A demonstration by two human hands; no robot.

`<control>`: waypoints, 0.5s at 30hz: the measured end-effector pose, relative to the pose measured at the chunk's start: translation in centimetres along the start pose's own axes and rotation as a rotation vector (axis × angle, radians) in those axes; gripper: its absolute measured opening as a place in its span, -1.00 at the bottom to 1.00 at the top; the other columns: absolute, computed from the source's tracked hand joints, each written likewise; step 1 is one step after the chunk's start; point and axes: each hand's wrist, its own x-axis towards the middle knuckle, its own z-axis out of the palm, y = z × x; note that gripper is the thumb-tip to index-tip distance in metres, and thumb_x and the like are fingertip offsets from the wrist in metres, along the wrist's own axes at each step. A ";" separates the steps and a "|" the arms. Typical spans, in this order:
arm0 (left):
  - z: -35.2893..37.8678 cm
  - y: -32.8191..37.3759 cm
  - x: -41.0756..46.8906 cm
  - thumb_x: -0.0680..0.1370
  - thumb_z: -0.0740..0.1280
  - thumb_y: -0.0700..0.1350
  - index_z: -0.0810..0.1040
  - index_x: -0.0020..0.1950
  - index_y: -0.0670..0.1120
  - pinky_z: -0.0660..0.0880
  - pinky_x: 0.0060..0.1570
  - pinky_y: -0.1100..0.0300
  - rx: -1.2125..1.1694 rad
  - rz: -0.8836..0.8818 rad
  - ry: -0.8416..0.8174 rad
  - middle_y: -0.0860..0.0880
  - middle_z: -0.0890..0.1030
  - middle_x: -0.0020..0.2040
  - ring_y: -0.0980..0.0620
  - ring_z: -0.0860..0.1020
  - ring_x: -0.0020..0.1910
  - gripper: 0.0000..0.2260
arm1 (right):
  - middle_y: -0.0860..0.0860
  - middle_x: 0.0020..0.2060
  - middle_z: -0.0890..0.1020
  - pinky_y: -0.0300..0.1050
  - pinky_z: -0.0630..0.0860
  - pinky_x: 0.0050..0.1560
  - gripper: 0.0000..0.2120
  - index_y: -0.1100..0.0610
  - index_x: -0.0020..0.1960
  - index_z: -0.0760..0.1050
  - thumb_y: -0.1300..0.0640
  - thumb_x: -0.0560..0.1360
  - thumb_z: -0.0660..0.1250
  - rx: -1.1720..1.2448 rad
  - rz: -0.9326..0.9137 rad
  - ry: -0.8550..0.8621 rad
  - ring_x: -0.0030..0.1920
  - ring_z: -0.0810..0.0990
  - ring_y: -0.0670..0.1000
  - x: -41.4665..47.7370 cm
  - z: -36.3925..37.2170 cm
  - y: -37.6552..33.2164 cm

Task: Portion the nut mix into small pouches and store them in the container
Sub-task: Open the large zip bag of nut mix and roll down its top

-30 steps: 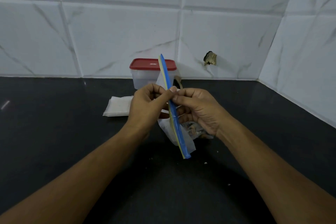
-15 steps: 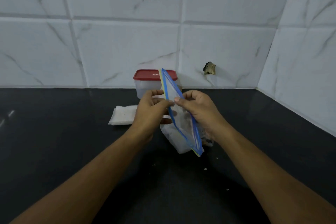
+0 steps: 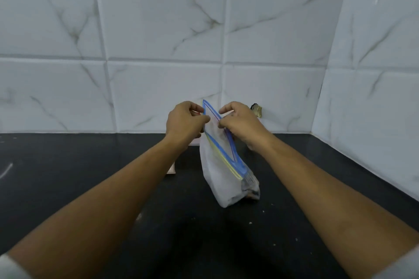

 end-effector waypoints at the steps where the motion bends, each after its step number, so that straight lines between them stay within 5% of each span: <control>1: -0.1 0.2 0.0 0.50 0.48 -0.15 0.58 0.10 -0.06 0.69 -0.23 0.11 -0.031 -0.019 -0.007 -0.05 0.69 -0.09 0.04 0.70 -0.24 -0.79 | 0.12 -0.04 0.68 -0.16 0.51 -0.32 -0.73 0.09 0.17 0.54 0.26 0.49 0.41 0.005 0.004 0.012 -0.15 0.66 0.03 0.3 0.0 -0.3; 5: -0.2 0.8 -0.3 0.48 0.46 -0.27 0.56 0.20 -0.13 0.71 -0.13 -0.01 -0.160 -0.100 -0.060 -0.16 0.70 -0.02 -0.08 0.72 -0.15 -0.69 | 0.09 -0.10 0.69 -0.27 0.47 -0.42 -0.80 0.07 0.15 0.56 0.18 0.54 0.44 -0.012 -0.020 0.021 -0.25 0.63 -0.04 0.9 0.3 -0.9; 9: -0.1 1.3 -0.4 0.55 0.29 -0.30 0.60 0.11 -0.16 0.69 -0.06 -0.06 -0.092 -0.090 -0.055 -0.17 0.69 -0.04 -0.09 0.70 -0.13 -0.82 | 0.03 -0.30 0.66 -0.38 0.37 -0.51 -0.90 0.10 0.05 0.61 0.08 0.59 0.41 -0.055 -0.090 0.081 -0.39 0.56 -0.10 1.0 0.6 -1.0; 11: -0.1 1.3 -0.1 0.62 0.23 -0.22 0.59 0.07 -0.14 0.68 -0.05 -0.05 0.001 -0.061 -0.013 -0.14 0.69 -0.08 -0.06 0.69 -0.17 -0.85 | 0.08 -0.29 0.67 -0.33 0.42 -0.49 -0.86 0.14 0.00 0.62 0.07 0.61 0.39 -0.060 -0.085 0.118 -0.38 0.58 -0.06 1.1 0.4 -1.1; 15: -0.5 1.3 0.2 0.58 0.42 0.02 0.56 -0.01 -0.03 0.65 -0.15 0.04 0.189 0.070 0.042 -0.02 0.68 -0.13 0.00 0.68 -0.20 -0.85 | 0.19 -0.16 0.73 -0.08 0.64 -0.28 -0.84 0.25 -0.04 0.64 0.14 0.60 0.40 0.025 -0.009 0.115 -0.33 0.63 0.01 1.3 -0.4 -0.8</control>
